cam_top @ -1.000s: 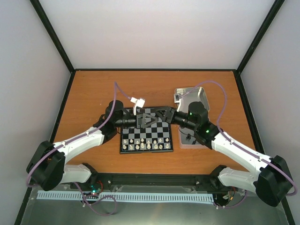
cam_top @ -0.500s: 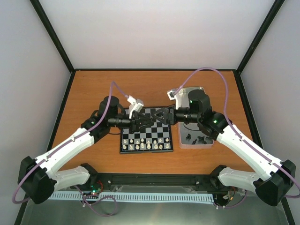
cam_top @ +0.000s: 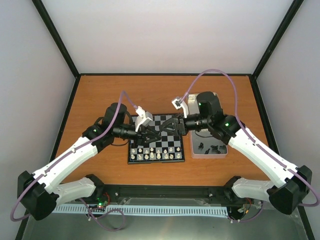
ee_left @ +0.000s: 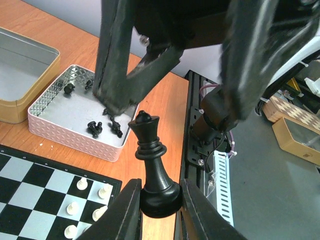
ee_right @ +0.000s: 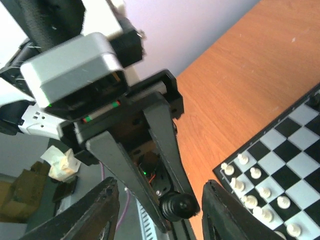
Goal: Set up the chess pieces on the board
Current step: Place the chess piece on the chessboard.
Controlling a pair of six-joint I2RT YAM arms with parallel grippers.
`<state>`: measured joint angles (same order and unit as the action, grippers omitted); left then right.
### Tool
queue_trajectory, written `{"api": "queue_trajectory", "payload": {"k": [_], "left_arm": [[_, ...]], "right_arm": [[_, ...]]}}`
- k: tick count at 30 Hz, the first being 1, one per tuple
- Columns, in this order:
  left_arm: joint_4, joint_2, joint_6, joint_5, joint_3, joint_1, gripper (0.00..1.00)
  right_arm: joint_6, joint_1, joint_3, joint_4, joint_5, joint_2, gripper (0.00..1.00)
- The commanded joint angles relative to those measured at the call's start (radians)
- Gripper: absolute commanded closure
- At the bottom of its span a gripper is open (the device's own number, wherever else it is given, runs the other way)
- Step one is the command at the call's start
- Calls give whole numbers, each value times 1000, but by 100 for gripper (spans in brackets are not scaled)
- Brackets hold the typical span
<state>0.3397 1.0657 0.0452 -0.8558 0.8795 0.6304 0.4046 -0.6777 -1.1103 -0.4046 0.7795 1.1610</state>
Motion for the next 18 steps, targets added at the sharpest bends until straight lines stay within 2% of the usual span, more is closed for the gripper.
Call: {"api": "queue_trajectory", "payload": {"k": [1, 7, 18], "left_arm": [[26, -21, -59, -16, 43, 5, 99], [22, -19, -61, -13, 43, 5, 99], [21, -11, -60, -29, 52, 5, 99]], "right_arm": [[-41, -2, -26, -39, 60, 26, 54], [-73, -2, -42, -83, 44, 47, 55], [-84, -5, -49, -81, 96, 82, 74]]}}
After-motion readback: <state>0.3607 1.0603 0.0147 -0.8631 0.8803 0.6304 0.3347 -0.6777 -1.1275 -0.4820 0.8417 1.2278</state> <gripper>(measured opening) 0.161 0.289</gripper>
